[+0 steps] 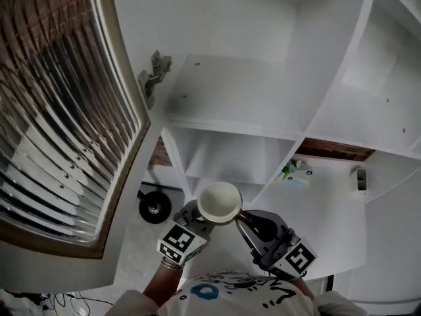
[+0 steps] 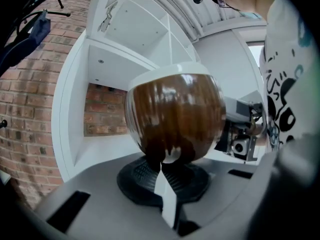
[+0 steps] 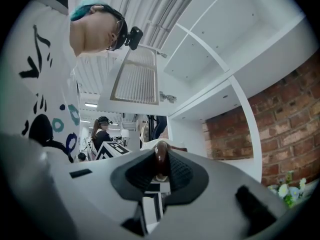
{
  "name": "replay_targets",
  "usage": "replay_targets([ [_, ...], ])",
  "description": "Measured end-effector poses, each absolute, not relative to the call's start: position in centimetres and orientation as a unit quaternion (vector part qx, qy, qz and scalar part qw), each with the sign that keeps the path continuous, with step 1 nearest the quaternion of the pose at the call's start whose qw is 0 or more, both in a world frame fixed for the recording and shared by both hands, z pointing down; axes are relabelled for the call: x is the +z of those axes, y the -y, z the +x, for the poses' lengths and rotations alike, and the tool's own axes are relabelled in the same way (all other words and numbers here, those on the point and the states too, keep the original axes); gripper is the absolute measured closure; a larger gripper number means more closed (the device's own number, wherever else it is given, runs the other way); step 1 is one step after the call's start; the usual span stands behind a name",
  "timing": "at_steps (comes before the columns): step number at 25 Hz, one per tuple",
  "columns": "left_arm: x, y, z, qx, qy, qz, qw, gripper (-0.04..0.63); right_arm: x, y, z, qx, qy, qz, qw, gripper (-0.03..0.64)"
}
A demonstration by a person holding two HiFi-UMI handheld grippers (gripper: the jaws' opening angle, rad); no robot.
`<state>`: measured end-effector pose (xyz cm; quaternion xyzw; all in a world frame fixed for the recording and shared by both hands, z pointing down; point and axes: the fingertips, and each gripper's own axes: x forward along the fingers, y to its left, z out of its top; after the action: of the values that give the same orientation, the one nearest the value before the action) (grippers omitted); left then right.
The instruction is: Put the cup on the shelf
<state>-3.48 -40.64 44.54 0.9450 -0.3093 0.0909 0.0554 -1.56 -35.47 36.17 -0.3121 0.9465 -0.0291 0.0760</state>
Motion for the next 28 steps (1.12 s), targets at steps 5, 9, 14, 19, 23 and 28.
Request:
replay_targets([
  [5,45.1,42.2,-3.4,0.095,0.311,0.944,0.06,0.578,36.7,37.2,-1.3,-0.041,-0.939,-0.33,0.086,0.557],
  [9,45.4,43.2,-3.2,0.091,0.309,0.945,0.061,0.578,37.2,38.6,-1.1,-0.046,-0.933,-0.346,0.09,0.557],
  [14,46.5,43.9,-3.1,0.1,0.309,0.943,0.074,0.578,37.4,40.7,-0.2,-0.054,-0.92,-0.371,0.111,0.557],
  [19,48.0,44.1,-3.5,0.103,0.319,0.938,0.092,0.578,38.8,43.2,1.1,-0.052,-0.903,-0.413,0.108,0.557],
  [23,48.5,44.1,-4.0,0.103,0.325,0.935,0.099,0.578,40.5,44.9,1.5,-0.045,-0.897,-0.432,0.085,0.557],
  [28,48.9,44.3,-4.3,0.1,0.33,0.933,0.103,0.578,41.6,46.5,1.9,-0.039,-0.889,-0.449,0.072,0.557],
])
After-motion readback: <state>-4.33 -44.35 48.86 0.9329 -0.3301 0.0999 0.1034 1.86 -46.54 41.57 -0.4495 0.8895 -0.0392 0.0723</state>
